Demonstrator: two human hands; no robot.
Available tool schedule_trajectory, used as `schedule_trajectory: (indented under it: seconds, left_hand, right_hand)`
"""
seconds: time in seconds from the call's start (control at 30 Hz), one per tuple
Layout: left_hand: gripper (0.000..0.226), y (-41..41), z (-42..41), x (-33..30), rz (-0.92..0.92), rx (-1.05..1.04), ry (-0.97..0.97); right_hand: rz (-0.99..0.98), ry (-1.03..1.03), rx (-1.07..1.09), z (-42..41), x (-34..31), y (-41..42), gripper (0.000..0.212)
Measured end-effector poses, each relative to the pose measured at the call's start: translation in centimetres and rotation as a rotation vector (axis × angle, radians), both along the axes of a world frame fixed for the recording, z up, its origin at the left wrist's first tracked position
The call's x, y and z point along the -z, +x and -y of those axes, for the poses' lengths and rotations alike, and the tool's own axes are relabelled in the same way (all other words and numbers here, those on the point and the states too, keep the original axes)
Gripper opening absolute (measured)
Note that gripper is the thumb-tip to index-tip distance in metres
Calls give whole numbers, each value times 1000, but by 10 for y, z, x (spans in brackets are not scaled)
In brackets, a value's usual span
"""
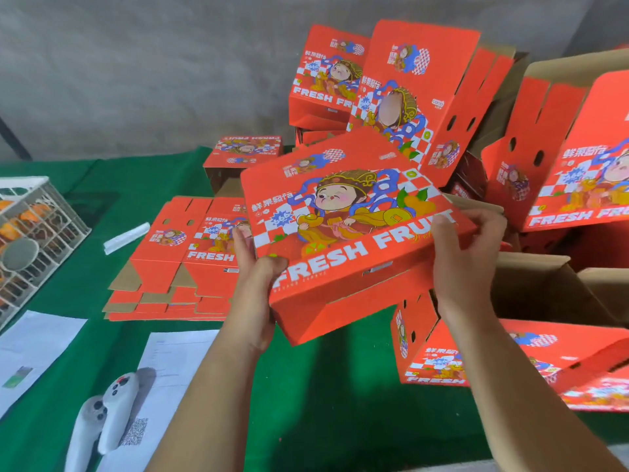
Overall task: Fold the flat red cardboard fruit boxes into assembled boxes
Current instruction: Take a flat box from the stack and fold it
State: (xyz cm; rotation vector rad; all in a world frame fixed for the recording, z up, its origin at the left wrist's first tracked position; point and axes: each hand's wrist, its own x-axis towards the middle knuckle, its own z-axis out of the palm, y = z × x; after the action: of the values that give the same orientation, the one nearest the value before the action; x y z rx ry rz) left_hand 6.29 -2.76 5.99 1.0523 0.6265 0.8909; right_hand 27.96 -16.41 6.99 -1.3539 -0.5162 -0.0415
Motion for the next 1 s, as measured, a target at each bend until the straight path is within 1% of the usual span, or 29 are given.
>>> schedule_trajectory:
  seconds: [0.03,0.07,0.1,0.13,0.2,0.27,0.33,0.43,0.47,0.53,0.57,0.6,0.63,0.73,0.87,0.93,0.97,1.0]
  left_hand:
    - [91,0,3,3,-34,100,-48]
    - [86,1,7,4,-71,196,-63]
    - [78,2,12,6,-112,252,-18]
    - [75,6,17,7,-147,258,60]
    - [81,13,28,5,-133,240,227]
    - [91,29,37,4,-86,271,373]
    - [100,49,43,2,-94,284,484]
    - [102,83,55,1,-204,182,597]
    - [101,94,58,3,-247,147,632]
    - [94,112,64,6,-358,115,696]
    - [89,118,66,9,-406,119,708]
    - [84,123,67,12,-433,132,705]
    - [79,125,68,15,-442,150,690]
    - [69,127,70,18,-422,204,624]
    - [69,137,83,12,-353,289,525]
    - [61,144,93,10,-354,301,553]
    - [60,148,98,9,-373,313,596]
    - [63,153,101,8,-388,346,619]
  right_hand:
    - [47,26,-17,8,2,2,31]
    - [75,42,-36,17,6,5,30]
    - [92,56,-47,28,9,8,29]
    - [109,71,-36,39,12,14,28]
    - [153,77,30,58,18,22,29]
    - [197,53,132,76,23,30,39]
    - [226,-23,252,93,29,42,48]
    - [223,-199,369,114,33,59,63]
    - [210,-244,370,117,33,61,71]
    - [171,-394,374,113,32,58,98]
    - [158,-476,376,108,32,55,112]
    - [145,-533,368,103,33,51,121]
    - [130,-560,355,98,36,48,125]
    - [133,-539,354,96,40,49,127]
    - [145,-460,354,99,34,53,137]
    - [205,-459,325,90,29,46,143]
    - [219,-470,313,83,27,42,146]
    - [215,-486,312,77,25,39,149]
